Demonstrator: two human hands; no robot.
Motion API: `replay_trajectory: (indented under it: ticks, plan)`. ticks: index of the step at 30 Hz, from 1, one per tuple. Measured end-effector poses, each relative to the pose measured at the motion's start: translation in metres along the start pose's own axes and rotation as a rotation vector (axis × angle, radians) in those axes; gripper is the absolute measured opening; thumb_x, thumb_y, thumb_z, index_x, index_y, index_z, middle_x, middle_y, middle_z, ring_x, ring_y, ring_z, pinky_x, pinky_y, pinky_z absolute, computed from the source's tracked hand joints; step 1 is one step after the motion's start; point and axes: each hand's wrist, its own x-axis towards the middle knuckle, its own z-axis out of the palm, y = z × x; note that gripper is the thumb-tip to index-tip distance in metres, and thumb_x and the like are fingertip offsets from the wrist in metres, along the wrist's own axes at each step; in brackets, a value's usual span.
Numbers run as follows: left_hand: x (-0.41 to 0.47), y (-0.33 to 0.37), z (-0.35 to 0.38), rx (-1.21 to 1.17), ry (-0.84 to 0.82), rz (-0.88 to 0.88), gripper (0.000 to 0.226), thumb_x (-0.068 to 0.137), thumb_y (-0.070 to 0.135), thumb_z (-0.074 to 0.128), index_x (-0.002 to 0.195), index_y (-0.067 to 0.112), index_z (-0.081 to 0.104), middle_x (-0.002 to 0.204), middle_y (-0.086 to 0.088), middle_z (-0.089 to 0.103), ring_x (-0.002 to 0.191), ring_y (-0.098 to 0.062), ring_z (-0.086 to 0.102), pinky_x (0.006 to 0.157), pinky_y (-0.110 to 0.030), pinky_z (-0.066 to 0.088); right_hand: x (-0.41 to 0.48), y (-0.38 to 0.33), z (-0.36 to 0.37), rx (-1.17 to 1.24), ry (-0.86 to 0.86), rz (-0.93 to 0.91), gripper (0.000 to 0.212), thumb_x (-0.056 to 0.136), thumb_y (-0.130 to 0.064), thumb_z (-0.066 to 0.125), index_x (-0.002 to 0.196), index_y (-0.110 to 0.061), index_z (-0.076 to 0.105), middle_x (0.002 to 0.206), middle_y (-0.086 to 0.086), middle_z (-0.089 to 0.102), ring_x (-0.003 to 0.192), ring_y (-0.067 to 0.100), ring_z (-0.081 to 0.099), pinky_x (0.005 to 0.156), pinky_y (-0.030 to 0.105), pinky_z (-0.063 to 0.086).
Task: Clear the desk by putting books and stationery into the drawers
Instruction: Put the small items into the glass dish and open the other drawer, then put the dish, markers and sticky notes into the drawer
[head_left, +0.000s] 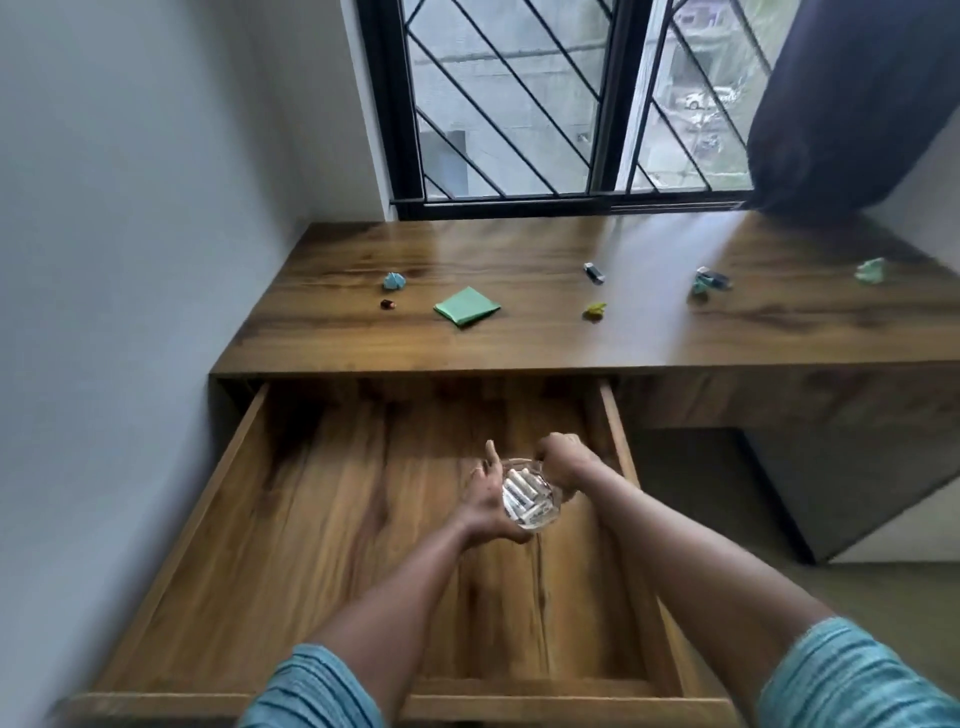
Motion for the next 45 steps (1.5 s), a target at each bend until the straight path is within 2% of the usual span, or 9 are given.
replay_trajectory:
  ticks: [3,8,14,19,24,34,38,42,45]
  plan:
    - [-0.02,0.003,0.034,0.023,-0.072,-0.009,0.141,0.063,0.028,0.087,0.145,0.005,-0.025,0.157,-0.021,0.001,0.146,-0.031,0.01,0.12,-0.031,0.018,-0.029,0.028,0.026,0.021,-0.025,0.063,0.018,0.09,-0.011,0.058,0.106,-0.003,0.063,0.097,0.013,0.065,0.063,0.022,0.061,0.031,0.018,0.044]
    - [-0.044,0.001,0.077,0.103,-0.182,-0.029,0.127,0.067,0.029,0.084,0.151,0.005,-0.009,0.159,-0.017,0.0,0.148,-0.028,-0.001,0.121,-0.031,0.01,-0.063,0.061,0.065,0.049,-0.001,0.132,0.018,0.089,-0.011,0.057,0.105,-0.008,0.066,0.107,0.012,0.067,0.088,0.027,0.065,0.064,0.026,0.049]
    - [-0.062,-0.003,0.107,0.134,-0.204,-0.039,0.123,0.065,0.02,0.085,0.153,0.018,-0.002,0.16,-0.009,-0.002,0.148,-0.026,0.01,0.122,-0.035,0.017,-0.086,0.08,0.096,0.061,0.035,0.201,0.025,0.091,-0.005,0.048,0.111,-0.006,0.064,0.112,0.014,0.064,0.099,0.029,0.064,0.067,0.027,0.044]
    - [-0.065,-0.004,0.113,0.116,-0.2,-0.024,0.118,0.068,0.011,0.082,0.153,0.021,0.001,0.16,-0.005,0.002,0.145,-0.028,0.016,0.113,-0.04,0.035,-0.093,0.084,0.107,0.074,0.07,0.217,0.027,0.093,-0.001,0.043,0.112,-0.004,0.063,0.114,0.014,0.063,0.101,0.03,0.063,0.066,0.028,0.042]
    - [-0.059,-0.008,0.115,0.119,-0.193,-0.04,0.121,0.066,0.016,0.084,0.153,0.022,0.0,0.16,-0.004,0.002,0.148,-0.026,0.005,0.122,-0.039,0.017,-0.091,0.084,0.111,0.075,0.091,0.238,0.028,0.092,0.0,0.041,0.11,-0.005,0.063,0.112,0.014,0.064,0.092,0.029,0.062,0.065,0.03,0.044]
    - [-0.034,-0.005,0.105,0.254,-0.26,-0.037,0.124,0.063,0.026,0.086,0.153,0.021,0.0,0.16,-0.002,-0.005,0.148,-0.025,0.001,0.123,-0.036,0.011,-0.083,0.08,0.101,0.123,0.07,0.303,0.031,0.093,0.0,0.04,0.116,-0.002,0.061,0.12,0.014,0.062,0.106,0.028,0.061,0.071,0.029,0.044]
    - [-0.024,0.014,0.091,0.274,-0.242,-0.015,0.109,0.068,0.038,0.081,0.152,0.017,0.014,0.16,-0.004,0.006,0.147,-0.025,0.01,0.122,-0.037,0.017,-0.087,0.076,0.086,0.145,0.06,0.262,0.027,0.092,-0.002,0.048,0.116,-0.003,0.06,0.12,0.013,0.062,0.108,0.027,0.061,0.084,0.03,0.051]
    - [-0.009,0.057,0.077,0.298,-0.148,0.106,0.084,0.081,0.031,0.072,0.149,0.015,0.026,0.155,-0.008,0.023,0.143,-0.025,0.023,0.118,-0.035,0.024,-0.09,0.081,0.058,0.226,0.157,0.135,0.023,0.09,-0.011,0.058,0.112,-0.008,0.061,0.114,0.011,0.063,0.099,0.023,0.063,0.075,0.03,0.05]
    - [0.0,0.095,0.076,0.319,-0.072,0.21,0.069,0.083,0.025,0.069,0.143,0.012,0.037,0.149,-0.009,0.033,0.138,-0.024,0.031,0.113,-0.029,0.026,-0.09,0.093,0.033,0.291,0.275,0.112,0.025,0.09,-0.015,0.056,0.113,-0.01,0.065,0.112,0.012,0.067,0.102,0.026,0.065,0.08,0.032,0.053]
